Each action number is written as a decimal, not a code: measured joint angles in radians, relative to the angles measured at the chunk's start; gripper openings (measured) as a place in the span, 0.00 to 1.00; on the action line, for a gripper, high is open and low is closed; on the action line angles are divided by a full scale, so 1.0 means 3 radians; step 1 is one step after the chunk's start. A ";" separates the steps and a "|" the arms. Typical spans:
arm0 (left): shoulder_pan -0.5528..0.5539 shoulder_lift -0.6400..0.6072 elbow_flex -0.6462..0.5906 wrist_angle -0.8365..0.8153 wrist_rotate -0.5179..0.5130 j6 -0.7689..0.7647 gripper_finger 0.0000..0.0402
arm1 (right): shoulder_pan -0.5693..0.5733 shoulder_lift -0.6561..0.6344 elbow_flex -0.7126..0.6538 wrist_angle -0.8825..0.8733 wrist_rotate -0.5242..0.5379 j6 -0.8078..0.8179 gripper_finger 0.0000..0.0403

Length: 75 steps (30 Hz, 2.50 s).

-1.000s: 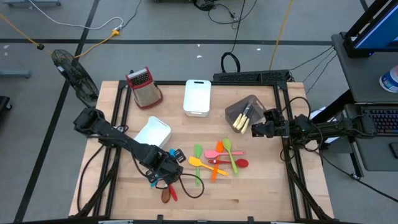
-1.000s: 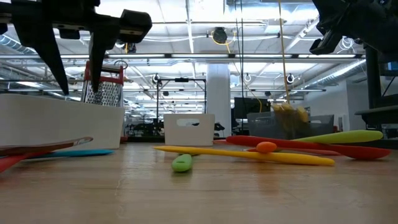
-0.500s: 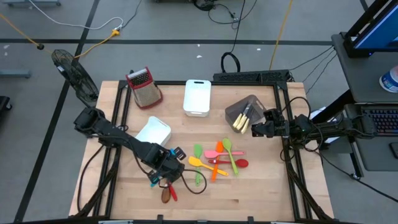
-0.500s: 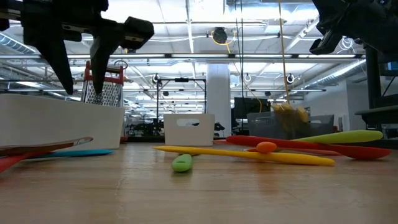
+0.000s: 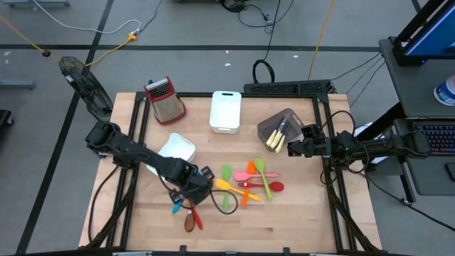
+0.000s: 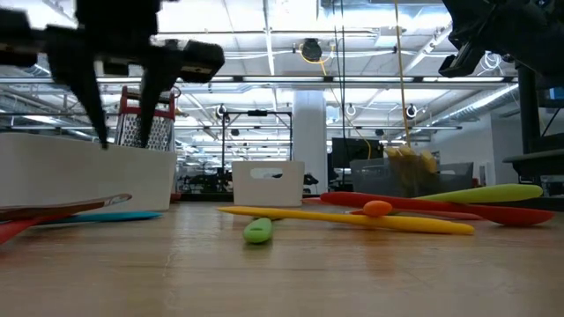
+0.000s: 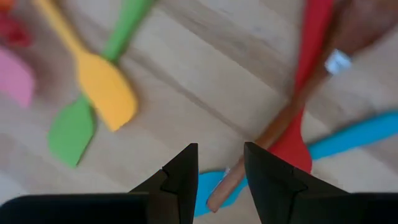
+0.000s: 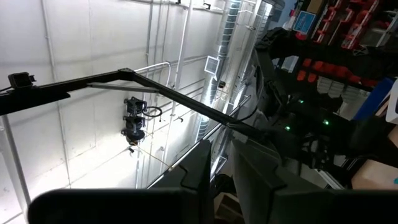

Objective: Pick & Place Kitchen Items
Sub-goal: Put the brown serving spoon into the top white bin

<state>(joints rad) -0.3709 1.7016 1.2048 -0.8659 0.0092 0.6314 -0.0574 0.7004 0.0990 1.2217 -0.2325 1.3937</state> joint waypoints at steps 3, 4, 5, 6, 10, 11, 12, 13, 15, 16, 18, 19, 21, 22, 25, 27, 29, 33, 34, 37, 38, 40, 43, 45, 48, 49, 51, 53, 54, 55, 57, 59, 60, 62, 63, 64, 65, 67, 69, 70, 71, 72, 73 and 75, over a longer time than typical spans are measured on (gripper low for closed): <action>-0.0025 0.0000 -0.0153 -0.0002 -0.0044 0.0320 0.33 | 0.0000 0.0000 0.0000 0.0000 0.0000 0.0000 0.15; -0.0026 0.0000 -0.0207 -0.0004 -0.0088 0.0427 0.33 | 0.0000 0.0000 0.0000 0.0000 0.0000 0.0000 0.15; -0.0027 0.0000 -0.0252 -0.0012 -0.0149 0.0514 0.33 | 0.0000 0.0000 0.0000 0.0000 0.0000 0.0000 0.15; -0.0024 0.0000 -0.0290 -0.0012 -0.0211 0.0581 0.33 | 0.0000 -0.0001 0.0000 0.0001 0.0000 0.0000 0.15; 0.0017 0.0000 -0.0405 0.0002 -0.0256 0.0673 0.33 | 0.0000 -0.0001 0.0000 0.0000 0.0000 0.0020 0.15; 0.0033 0.0000 -0.0422 0.0002 -0.0219 0.0674 0.33 | 0.0000 0.0000 0.0000 0.0000 0.0000 0.0021 0.15; 0.0047 0.0000 -0.0436 0.0005 -0.0186 0.0678 0.33 | 0.0000 0.0001 0.0000 0.0000 0.0000 0.0022 0.15; 0.0057 0.0000 -0.0440 0.0010 -0.0178 0.0682 0.33 | 0.0000 0.0000 0.0000 0.0000 0.0000 0.0023 0.15; 0.0070 0.0000 -0.0441 0.0028 -0.0182 0.0681 0.33 | 0.0000 0.0001 0.0000 0.0000 0.0000 0.0023 0.15; 0.0080 0.0000 -0.0441 0.0038 -0.0191 0.0685 0.33 | 0.0000 -0.0001 0.0000 0.0000 0.0000 0.0023 0.15; 0.0086 0.0000 -0.0441 0.0047 -0.0197 0.0723 0.33 | 0.0000 0.0001 0.0000 -0.0001 0.0000 0.0023 0.15; 0.0088 0.0000 -0.0441 0.0059 -0.0199 0.0759 0.33 | 0.0000 0.0001 0.0000 0.0000 0.0000 0.0023 0.15; 0.0086 0.0000 -0.0441 0.0123 -0.0198 0.0838 0.33 | 0.0000 0.0001 0.0000 -0.0001 0.0000 0.0023 0.15; 0.0086 0.0000 -0.0441 0.0164 -0.0197 0.0885 0.33 | 0.0000 0.0001 0.0000 -0.0001 0.0000 0.0023 0.15; 0.0086 0.0000 -0.0441 0.0302 -0.0116 0.1030 0.33 | 0.0000 0.0001 0.0000 -0.0001 0.0001 0.0023 0.15; 0.0086 0.0000 -0.0441 0.0370 0.0010 0.1080 0.33 | 0.0000 0.0001 0.0000 -0.0001 0.0017 0.0023 0.15; 0.0086 0.0000 -0.0441 0.0382 0.0110 0.1114 0.33 | 0.0000 0.0001 0.0000 -0.0001 0.0083 0.0023 0.15; 0.0086 0.0000 -0.0441 0.0373 0.0108 0.1115 0.33 | -0.0001 0.0001 0.0000 -0.0001 0.0088 0.0023 0.15; 0.0086 0.0000 -0.0441 0.0373 0.0078 0.1114 0.33 | -0.0001 0.0001 0.0000 -0.0001 0.0089 0.0023 0.15; 0.0086 0.0000 -0.0441 0.0369 0.0065 0.1120 0.33 | -0.0001 0.0001 0.0000 -0.0001 0.0089 0.0023 0.15; 0.0086 0.0000 -0.0441 0.0371 0.0065 0.1124 0.33 | -0.0001 0.0001 0.0000 -0.0002 0.0089 0.0024 0.15; 0.0086 0.0000 -0.0464 0.0385 0.0065 0.1140 0.33 | -0.0001 0.0001 0.0000 -0.0002 0.0089 0.0024 0.15; 0.0086 0.0000 -0.0535 0.0365 0.0116 0.1142 0.33 | -0.0001 0.0001 0.0000 -0.0003 0.0089 0.0024 0.15; 0.0067 0.0000 -0.0576 0.0366 0.0129 0.1142 0.33 | -0.0001 0.0001 0.0000 -0.0002 0.0088 0.0024 0.15; 0.0051 0.0000 -0.0596 0.0388 0.0011 0.1144 0.33 | -0.0001 0.0001 0.0000 -0.0001 0.0088 0.0024 0.15; 0.0054 0.0000 -0.0596 0.0405 -0.0009 0.1143 0.33 | -0.0001 0.0001 0.0000 -0.0003 0.0088 0.0024 0.15; 0.0069 0.0000 -0.0596 0.0460 -0.0019 0.1142 0.33 | -0.0001 0.0001 0.0000 -0.0003 0.0088 0.0024 0.15; 0.0083 0.0000 -0.0596 0.0495 0.0043 0.1142 0.33 | -0.0001 0.0001 0.0000 -0.0003 0.0089 0.0024 0.15; 0.0082 0.0000 -0.0596 0.0512 0.0083 0.1142 0.33 | -0.0001 0.0001 0.0000 -0.0003 0.0088 0.0024 0.15; 0.0079 0.0000 -0.0596 0.0526 0.0125 0.1142 0.33 | -0.0001 0.0001 0.0000 -0.0003 0.0089 0.0024 0.15; 0.0077 0.0000 -0.0596 0.0550 0.0146 0.1160 0.33 | -0.0001 0.0001 0.0000 -0.0004 0.0088 0.0024 0.15; 0.0079 0.0000 -0.0596 0.0551 0.0152 0.1203 0.33 | -0.0001 0.0001 0.0000 -0.0004 0.0089 0.0024 0.15; 0.0080 0.0000 -0.0596 0.0550 0.0152 0.1207 0.33 | -0.0001 0.0001 0.0000 -0.0004 0.0092 0.0024 0.15; 0.0081 0.0000 -0.0596 0.0551 0.0148 0.1212 0.33 | -0.0001 0.0001 0.0000 -0.0004 0.0113 0.0024 0.15; 0.0080 0.0000 -0.0596 0.0552 0.0149 0.1226 0.33 | -0.0001 0.0001 0.0000 -0.0004 0.0149 0.0024 0.15; 0.0080 0.0000 -0.0596 0.0551 0.0149 0.1245 0.33 | -0.0001 0.0001 0.0000 -0.0004 0.0166 0.0024 0.15; 0.0080 0.0000 -0.0596 0.0553 0.0150 0.1273 0.33 | -0.0001 0.0001 0.0000 -0.0004 0.0172 0.0020 0.15; 0.0079 0.0000 -0.0596 0.0556 0.0158 0.1309 0.33 | -0.0001 0.0001 0.0000 -0.0004 0.0172 0.0011 0.15; 0.0080 0.0000 -0.0597 0.0565 0.0210 0.1320 0.33 | -0.0001 0.0001 0.0000 -0.0003 0.0173 0.0012 0.15; 0.0080 0.0000 -0.0597 0.0573 0.0237 0.1337 0.33 | -0.0001 0.0001 0.0000 -0.0004 0.0173 0.0013 0.15; 0.0080 0.0000 -0.0597 0.0579 0.0242 0.1382 0.33 | -0.0001 0.0001 0.0000 -0.0004 0.0173 0.0012 0.15; 0.0080 0.0000 -0.0598 0.0595 0.0242 0.1436 0.33 | -0.0001 0.0001 0.0000 -0.0004 0.0173 0.0013 0.15; 0.0080 0.0000 -0.0598 0.0609 0.0238 0.1476 0.33 | -0.0001 0.0001 0.0000 -0.0004 0.0173 0.0013 0.15; 0.0087 0.0000 -0.0598 0.0637 0.0239 0.1492 0.33 | -0.0001 0.0001 0.0000 -0.0004 0.0173 0.0012 0.15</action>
<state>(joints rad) -0.3449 1.7016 1.0252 -0.6749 0.0810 1.0791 -0.0578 0.7006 0.0990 1.2205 -0.1806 1.3972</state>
